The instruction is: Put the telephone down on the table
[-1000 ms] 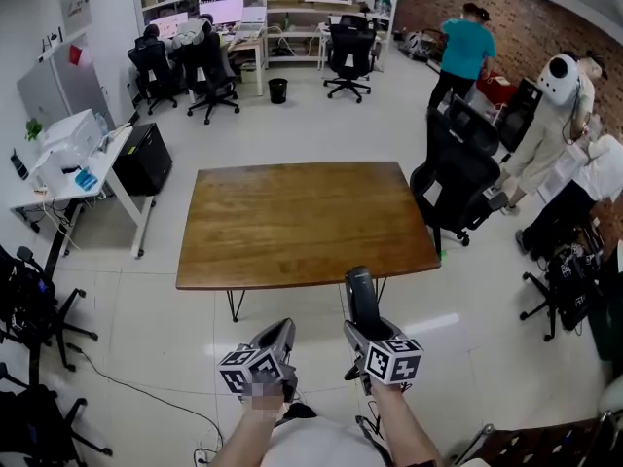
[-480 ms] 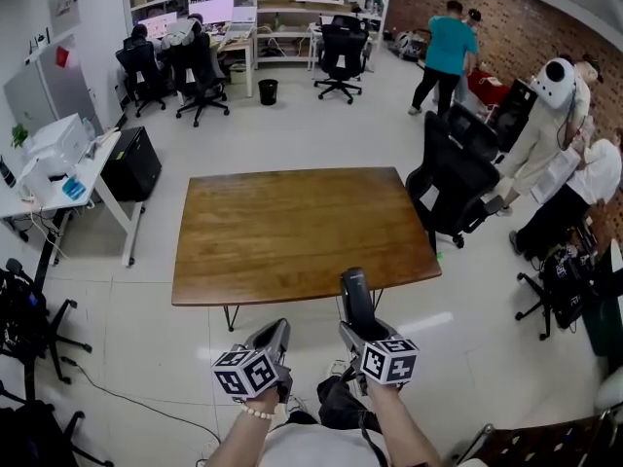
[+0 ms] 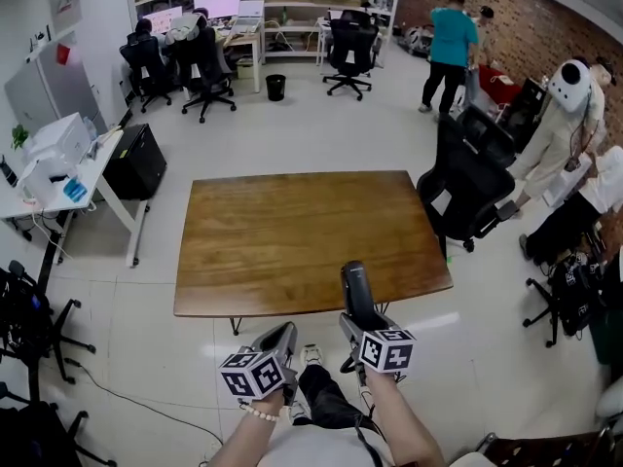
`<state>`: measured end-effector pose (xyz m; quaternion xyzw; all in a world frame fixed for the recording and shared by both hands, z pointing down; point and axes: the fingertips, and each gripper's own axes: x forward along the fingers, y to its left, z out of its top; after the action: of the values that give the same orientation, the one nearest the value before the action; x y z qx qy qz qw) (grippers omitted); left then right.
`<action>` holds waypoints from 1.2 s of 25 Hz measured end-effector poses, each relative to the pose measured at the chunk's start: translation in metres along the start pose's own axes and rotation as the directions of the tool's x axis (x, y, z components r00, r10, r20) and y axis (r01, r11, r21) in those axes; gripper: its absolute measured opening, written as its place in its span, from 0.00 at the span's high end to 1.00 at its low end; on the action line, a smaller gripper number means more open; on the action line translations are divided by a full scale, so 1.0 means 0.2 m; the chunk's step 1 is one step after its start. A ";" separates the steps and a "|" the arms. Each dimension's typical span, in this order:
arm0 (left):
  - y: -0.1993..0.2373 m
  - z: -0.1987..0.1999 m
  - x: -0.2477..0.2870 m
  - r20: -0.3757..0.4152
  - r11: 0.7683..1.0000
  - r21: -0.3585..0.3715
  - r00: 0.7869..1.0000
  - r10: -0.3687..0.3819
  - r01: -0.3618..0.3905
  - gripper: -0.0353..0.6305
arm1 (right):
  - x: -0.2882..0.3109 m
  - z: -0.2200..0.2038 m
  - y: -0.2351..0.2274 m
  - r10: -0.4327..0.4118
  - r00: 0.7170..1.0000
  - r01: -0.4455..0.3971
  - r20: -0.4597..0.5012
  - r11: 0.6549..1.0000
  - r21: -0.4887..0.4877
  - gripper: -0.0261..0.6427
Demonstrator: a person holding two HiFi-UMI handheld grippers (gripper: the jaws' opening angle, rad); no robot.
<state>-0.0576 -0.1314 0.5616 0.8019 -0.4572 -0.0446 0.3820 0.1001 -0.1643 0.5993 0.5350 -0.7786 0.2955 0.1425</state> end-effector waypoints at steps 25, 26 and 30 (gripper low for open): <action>0.46 0.32 0.70 -0.067 0.990 -0.099 0.994 0.090 -0.097 0.97 | 1.21 0.14 -0.40 -0.128 0.968 0.127 -0.216 0.992 -0.021 0.51; 0.48 0.31 0.71 -0.069 0.989 -0.108 0.993 0.095 -0.102 0.97 | 1.25 0.13 -0.42 -0.140 0.965 0.139 -0.224 0.990 -0.019 0.51; 0.53 0.28 0.75 -0.092 0.983 -0.135 0.990 0.110 -0.122 0.97 | 1.37 0.08 -0.50 -0.184 0.943 0.190 -0.277 0.982 -0.004 0.51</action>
<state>-0.0690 -0.3095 0.6335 0.7461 -0.4825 -0.0207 0.4584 0.0882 -0.4036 0.7653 0.5616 -0.6933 0.3612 0.2710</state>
